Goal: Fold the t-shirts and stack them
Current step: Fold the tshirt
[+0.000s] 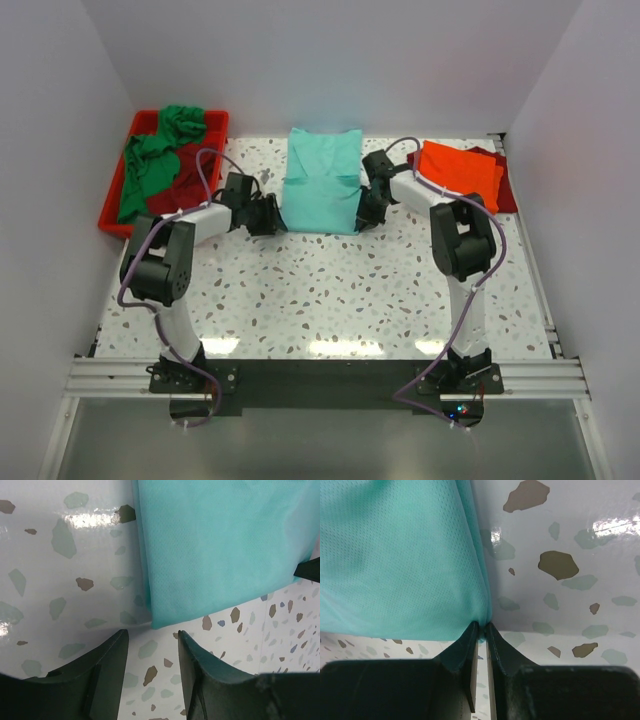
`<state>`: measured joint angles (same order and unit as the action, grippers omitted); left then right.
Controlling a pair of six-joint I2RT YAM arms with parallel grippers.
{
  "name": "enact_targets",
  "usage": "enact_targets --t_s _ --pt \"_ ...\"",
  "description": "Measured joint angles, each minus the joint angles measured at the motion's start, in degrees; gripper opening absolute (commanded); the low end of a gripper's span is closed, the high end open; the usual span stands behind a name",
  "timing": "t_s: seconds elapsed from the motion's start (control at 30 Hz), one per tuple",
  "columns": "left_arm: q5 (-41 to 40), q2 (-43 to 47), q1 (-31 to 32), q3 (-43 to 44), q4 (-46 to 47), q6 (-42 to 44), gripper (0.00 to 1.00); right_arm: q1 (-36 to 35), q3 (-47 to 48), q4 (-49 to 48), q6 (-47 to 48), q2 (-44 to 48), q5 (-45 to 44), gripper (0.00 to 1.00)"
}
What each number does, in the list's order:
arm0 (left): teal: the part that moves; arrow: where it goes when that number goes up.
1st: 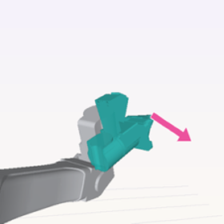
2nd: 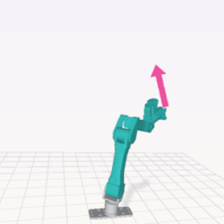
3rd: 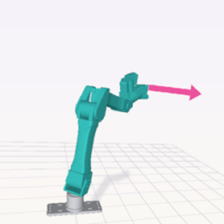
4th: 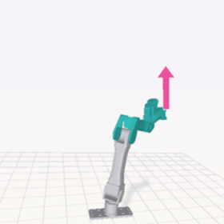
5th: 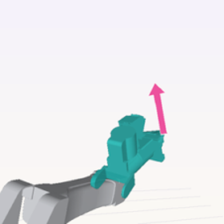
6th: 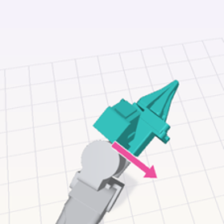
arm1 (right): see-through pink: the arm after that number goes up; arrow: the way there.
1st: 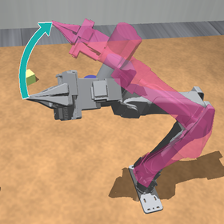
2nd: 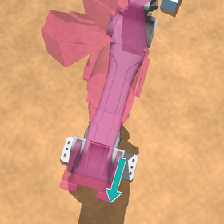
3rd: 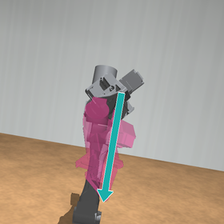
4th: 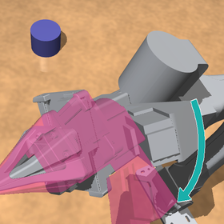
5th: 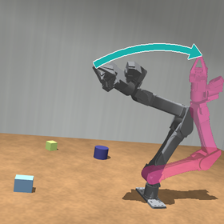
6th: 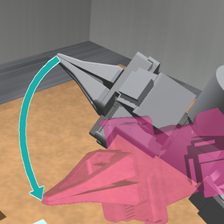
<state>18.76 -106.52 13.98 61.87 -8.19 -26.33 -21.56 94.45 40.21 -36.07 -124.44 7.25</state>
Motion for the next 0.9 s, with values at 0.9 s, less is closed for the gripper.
enact_targets --t_s 0.9 --pt "2.05 -4.61 -0.02 2.54 4.33 0.42 0.17 -0.57 -0.04 0.02 -0.42 0.00 -0.11 0.08"
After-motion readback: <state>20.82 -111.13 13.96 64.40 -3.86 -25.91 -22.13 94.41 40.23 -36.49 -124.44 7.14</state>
